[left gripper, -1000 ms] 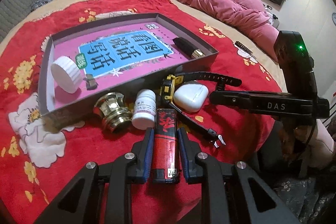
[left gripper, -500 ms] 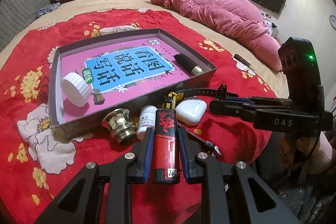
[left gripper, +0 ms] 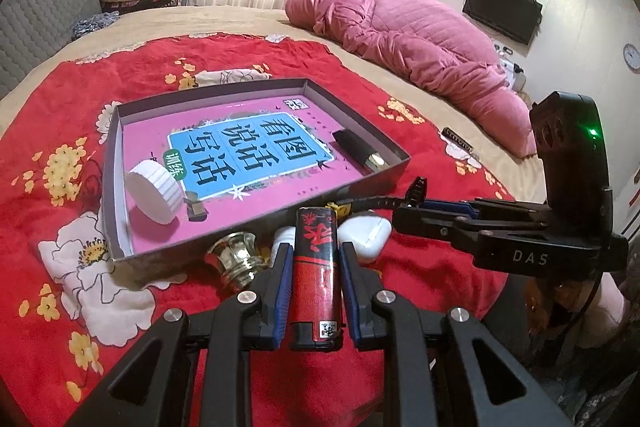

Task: Organize rigid objects
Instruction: 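Lift and carry the black cable and red lighter over the grey box with both tools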

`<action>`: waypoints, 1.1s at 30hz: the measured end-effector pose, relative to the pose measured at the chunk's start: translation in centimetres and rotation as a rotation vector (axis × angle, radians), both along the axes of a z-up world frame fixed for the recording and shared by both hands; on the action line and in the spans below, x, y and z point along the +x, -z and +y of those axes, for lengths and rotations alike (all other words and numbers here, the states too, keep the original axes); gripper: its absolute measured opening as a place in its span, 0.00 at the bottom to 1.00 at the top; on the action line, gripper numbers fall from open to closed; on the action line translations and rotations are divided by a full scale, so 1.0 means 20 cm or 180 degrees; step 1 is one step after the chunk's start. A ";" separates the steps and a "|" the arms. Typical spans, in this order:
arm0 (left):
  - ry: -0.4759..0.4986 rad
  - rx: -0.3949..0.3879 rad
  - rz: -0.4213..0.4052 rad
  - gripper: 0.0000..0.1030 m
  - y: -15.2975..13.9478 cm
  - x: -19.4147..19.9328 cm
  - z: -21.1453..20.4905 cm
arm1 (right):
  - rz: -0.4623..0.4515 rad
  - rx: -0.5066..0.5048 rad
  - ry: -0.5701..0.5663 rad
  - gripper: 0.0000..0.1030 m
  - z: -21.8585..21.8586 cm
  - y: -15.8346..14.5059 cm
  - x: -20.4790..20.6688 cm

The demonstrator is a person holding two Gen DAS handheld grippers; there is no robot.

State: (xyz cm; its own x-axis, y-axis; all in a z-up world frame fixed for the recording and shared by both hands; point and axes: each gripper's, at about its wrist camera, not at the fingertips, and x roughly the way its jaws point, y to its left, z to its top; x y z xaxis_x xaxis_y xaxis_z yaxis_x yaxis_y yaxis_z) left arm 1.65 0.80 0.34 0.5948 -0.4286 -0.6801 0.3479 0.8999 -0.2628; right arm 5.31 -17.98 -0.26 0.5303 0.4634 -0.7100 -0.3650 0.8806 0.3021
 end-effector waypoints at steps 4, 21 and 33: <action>-0.0039 -0.0052 -0.0035 0.23 -0.01 0.01 0.02 | -0.0036 0.0000 -0.0013 0.34 0.02 -0.02 0.01; -0.0183 -0.0164 -0.0063 0.23 0.00 0.06 0.08 | -0.0180 -0.0053 0.0037 0.34 0.06 -0.08 0.07; -0.0303 -0.0253 -0.0118 0.23 -0.02 0.09 0.13 | -0.0260 -0.0080 0.0096 0.34 0.06 -0.11 0.12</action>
